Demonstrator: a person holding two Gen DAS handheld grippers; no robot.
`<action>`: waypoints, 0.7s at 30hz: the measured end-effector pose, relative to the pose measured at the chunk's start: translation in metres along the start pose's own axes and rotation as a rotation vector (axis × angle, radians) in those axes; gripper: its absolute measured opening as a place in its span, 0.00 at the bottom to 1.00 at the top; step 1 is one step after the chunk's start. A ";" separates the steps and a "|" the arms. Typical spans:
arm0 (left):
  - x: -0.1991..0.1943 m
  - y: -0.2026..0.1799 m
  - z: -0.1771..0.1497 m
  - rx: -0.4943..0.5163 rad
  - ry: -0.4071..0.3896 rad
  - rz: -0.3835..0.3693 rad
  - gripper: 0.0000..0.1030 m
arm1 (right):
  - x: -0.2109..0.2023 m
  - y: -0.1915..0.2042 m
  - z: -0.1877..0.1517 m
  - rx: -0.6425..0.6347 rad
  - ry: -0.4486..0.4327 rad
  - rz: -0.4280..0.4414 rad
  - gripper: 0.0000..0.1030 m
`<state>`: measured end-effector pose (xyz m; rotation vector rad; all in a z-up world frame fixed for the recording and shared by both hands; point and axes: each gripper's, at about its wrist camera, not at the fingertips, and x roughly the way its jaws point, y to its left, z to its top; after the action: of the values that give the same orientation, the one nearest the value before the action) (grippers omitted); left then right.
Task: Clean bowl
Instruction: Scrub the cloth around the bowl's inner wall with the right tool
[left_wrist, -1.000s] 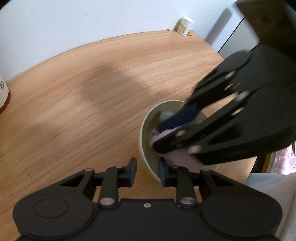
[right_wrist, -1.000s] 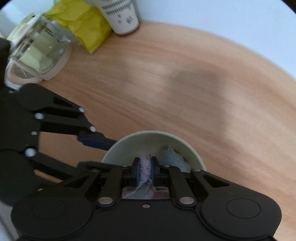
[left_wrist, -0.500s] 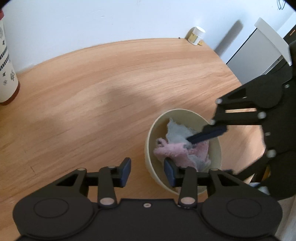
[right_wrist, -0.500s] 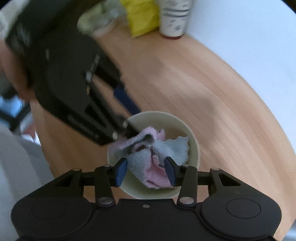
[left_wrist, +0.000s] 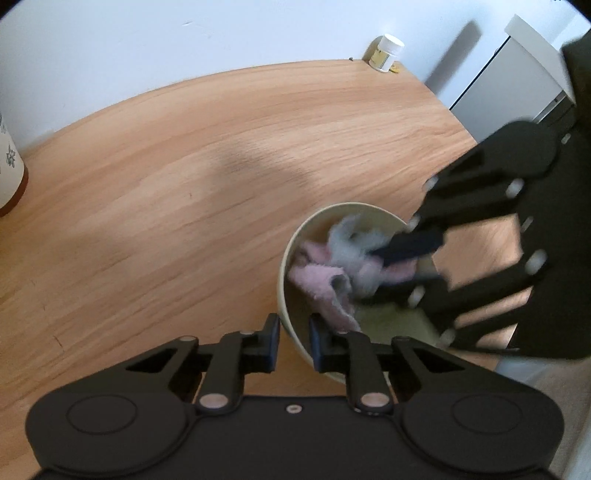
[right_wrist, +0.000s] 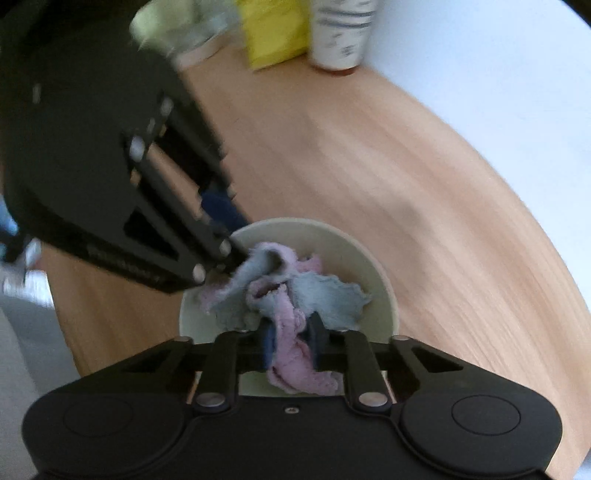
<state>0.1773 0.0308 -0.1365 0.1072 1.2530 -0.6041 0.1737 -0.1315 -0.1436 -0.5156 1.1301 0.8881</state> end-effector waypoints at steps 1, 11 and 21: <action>-0.001 0.000 -0.002 -0.003 -0.001 -0.001 0.16 | -0.005 -0.003 0.000 0.023 -0.019 0.000 0.18; -0.001 0.002 -0.007 0.008 -0.028 -0.015 0.16 | -0.019 -0.010 0.002 0.088 -0.101 0.020 0.18; -0.001 0.002 -0.012 0.043 -0.024 -0.004 0.18 | 0.003 -0.007 0.019 0.072 -0.043 0.087 0.18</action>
<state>0.1677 0.0374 -0.1405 0.1330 1.2173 -0.6346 0.1905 -0.1200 -0.1393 -0.3891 1.1478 0.9255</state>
